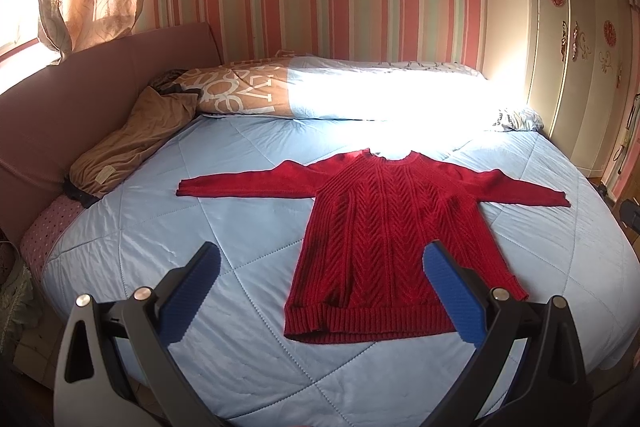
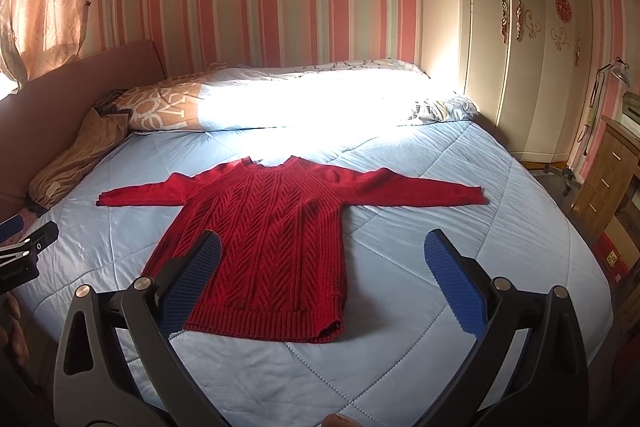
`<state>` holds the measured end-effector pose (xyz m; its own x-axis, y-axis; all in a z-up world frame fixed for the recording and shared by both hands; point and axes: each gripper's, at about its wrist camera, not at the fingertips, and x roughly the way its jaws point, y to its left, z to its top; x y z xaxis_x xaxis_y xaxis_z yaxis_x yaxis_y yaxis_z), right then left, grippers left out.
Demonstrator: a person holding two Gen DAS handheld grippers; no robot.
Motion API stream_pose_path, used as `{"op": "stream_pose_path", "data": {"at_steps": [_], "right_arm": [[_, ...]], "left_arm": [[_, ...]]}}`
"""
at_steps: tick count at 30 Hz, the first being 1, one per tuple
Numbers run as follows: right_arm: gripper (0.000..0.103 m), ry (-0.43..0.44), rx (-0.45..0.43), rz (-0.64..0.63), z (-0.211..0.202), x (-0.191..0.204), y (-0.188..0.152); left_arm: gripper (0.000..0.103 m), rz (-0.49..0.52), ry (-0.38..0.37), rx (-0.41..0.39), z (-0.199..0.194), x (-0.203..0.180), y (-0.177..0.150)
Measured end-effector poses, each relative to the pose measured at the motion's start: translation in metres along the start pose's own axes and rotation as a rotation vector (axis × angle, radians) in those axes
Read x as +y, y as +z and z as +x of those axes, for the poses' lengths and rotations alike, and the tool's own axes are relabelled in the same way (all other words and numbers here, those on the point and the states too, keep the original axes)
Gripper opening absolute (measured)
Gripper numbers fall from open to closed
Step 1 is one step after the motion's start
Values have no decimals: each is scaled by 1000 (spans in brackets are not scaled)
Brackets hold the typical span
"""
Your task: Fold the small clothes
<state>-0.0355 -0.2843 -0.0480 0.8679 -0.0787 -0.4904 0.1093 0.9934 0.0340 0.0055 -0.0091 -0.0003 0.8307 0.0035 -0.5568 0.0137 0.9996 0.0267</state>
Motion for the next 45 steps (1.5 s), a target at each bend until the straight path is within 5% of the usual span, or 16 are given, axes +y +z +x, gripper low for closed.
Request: {"op": "stream_pose_path", "data": {"at_steps": [23,36,41,45], "right_arm": [[100,-61,12,9,44,-56,-5],[100,-239,29,76,157,-225,9],[78,-244,67,154,236,-290,-1],[77,-236,90,217,294,-333,-14]], "left_arm": [[102,5,-32,13,39,-29,4],[102,12,-63,15,127,-97,16],[102,33,-62,-7,155,-125,20],[102,38,-62,-22,173,-139,22]]}}
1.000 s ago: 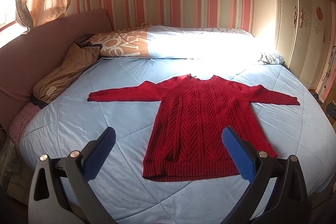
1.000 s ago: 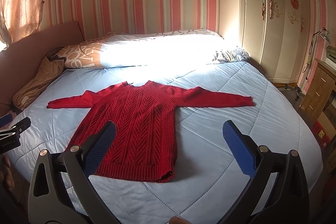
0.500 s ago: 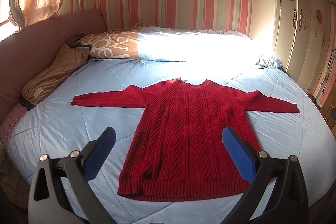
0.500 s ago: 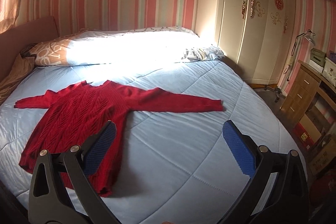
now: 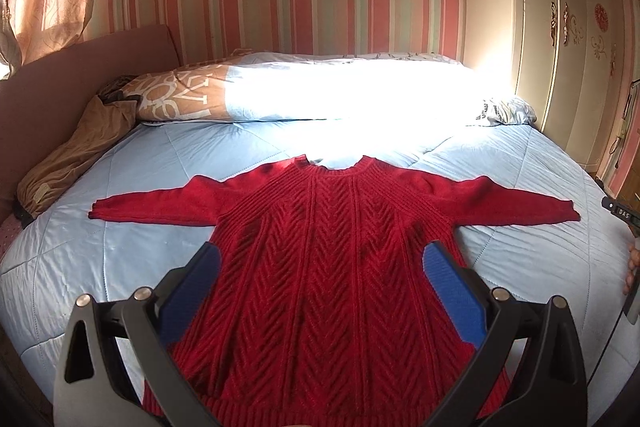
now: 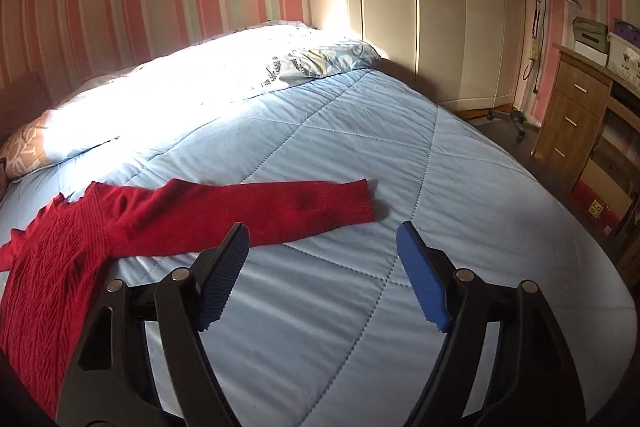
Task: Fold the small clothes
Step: 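Move the right gripper to the sweater's sleeve cuff and close on it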
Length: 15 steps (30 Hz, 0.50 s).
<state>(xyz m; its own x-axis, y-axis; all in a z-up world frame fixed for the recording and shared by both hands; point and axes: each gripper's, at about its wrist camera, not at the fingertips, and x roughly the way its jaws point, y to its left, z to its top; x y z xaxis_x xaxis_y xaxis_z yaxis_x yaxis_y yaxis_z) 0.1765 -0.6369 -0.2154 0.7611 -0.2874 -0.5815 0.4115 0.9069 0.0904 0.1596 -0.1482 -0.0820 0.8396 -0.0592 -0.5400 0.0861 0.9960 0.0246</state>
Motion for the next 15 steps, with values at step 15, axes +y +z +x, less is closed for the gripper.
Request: {"op": "stream_pose_path", "data": {"at_steps": [15], "right_arm": [[60,-42,285,69,167,-40,18]], "left_arm": [[102,33,57,-14,57,-14,3]]}}
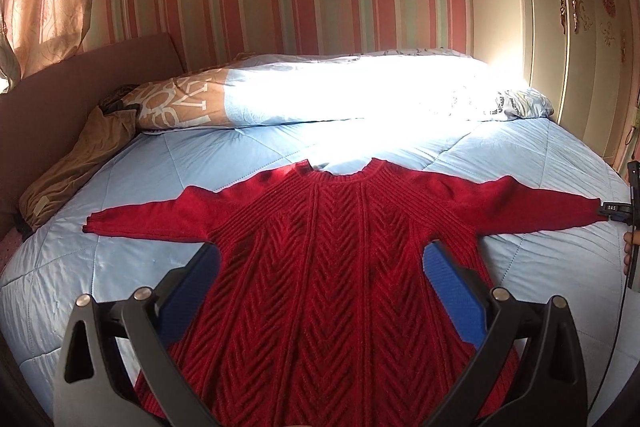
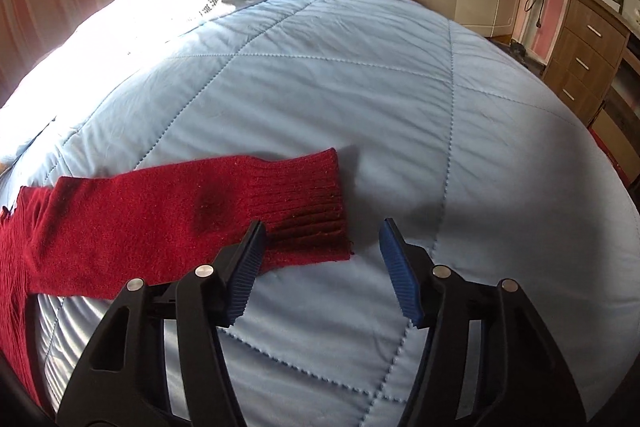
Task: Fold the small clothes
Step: 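Move the right gripper to the sweater's sleeve cuff and close on it, then lift the cuff with the right gripper and carry it across the sweater body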
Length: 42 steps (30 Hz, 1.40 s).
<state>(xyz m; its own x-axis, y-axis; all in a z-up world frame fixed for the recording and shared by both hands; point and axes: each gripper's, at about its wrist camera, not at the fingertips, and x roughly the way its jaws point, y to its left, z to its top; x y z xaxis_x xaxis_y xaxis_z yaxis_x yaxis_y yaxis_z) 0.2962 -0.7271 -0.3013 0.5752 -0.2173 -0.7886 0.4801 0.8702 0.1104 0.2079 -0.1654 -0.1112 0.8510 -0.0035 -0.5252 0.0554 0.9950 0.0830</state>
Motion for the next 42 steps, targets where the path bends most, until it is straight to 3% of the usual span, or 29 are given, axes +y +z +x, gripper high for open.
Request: {"op": "stream_pose_path", "data": {"at_steps": [3,5,8,11,15,22,28,37,42], "right_arm": [[55,2,32,9,12,1,2],[25,19,29,-2,11,4,3],[14,24,-8,-29,0,11,6],[14,21,-79,-52,-22,23,12],[13,86,-148,-69,-56,47,24],[13,174,-245,-169,-115,136,32],[13,184,-265,-254,-138,211,17],[13,174,-298,-365,-160,318,-14],[13,215,-299,-409,-165,382,-36]], "left_arm": [[102,4,2,0,4,-5,-1],[102,4,2,3,5,-4,-1],[102,1,-1,3,6,-5,-1],[102,-1,-2,-1,6,-3,-1],[102,-21,-11,17,14,6,-1],[102,-32,24,26,45,54,17],[102,-7,40,-21,68,105,28],[102,-7,47,-31,100,183,30],[102,-76,88,-5,124,235,26]]}}
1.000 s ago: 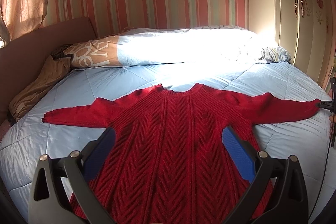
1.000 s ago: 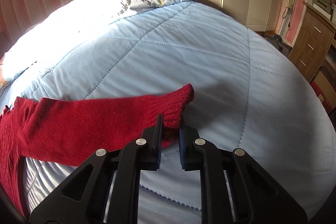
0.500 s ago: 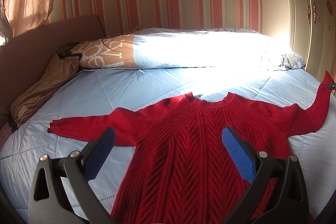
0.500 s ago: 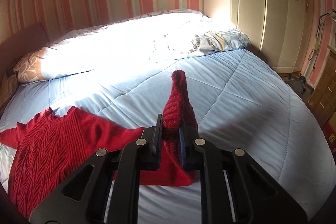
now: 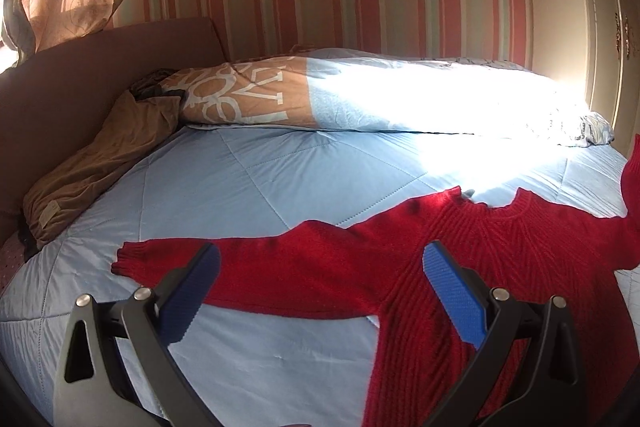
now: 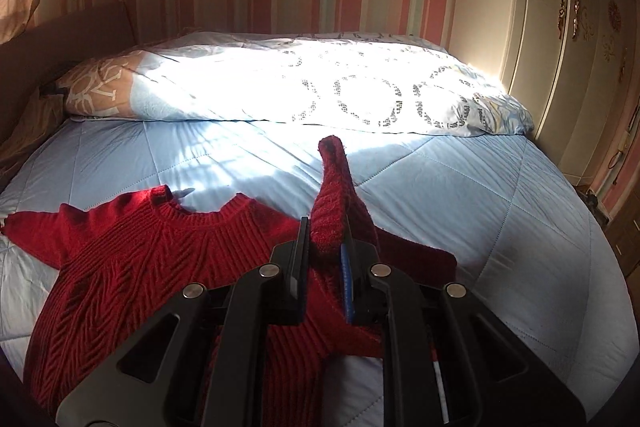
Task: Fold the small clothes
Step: 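Lift the cuff with the right gripper and carry it across the sweater body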
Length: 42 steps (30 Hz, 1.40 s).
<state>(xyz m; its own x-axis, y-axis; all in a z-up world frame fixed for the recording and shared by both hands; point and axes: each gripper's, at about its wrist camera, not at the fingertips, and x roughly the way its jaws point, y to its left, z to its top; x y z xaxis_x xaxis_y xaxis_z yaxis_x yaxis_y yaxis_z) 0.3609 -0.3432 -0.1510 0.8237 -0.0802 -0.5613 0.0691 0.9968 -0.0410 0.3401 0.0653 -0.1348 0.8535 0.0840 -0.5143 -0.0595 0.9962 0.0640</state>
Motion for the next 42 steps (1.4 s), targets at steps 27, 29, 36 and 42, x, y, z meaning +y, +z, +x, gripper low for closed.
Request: {"op": "stream_pose_path", "data": {"at_steps": [27,29,36,42], "right_arm": [[13,200,107,-73,117,264,-12],[14,211,113,-91,121,279,-14],[16,203,170,-148,139,308,-30],[63,278,170,-137,134,314,-31]], "left_arm": [[102,-105,-12,109,43,71,-6],[102,-113,-14,113,40,75,-8],[102,-171,-18,116,38,86,-11],[102,-174,-9,138,42,88,-17]]}}
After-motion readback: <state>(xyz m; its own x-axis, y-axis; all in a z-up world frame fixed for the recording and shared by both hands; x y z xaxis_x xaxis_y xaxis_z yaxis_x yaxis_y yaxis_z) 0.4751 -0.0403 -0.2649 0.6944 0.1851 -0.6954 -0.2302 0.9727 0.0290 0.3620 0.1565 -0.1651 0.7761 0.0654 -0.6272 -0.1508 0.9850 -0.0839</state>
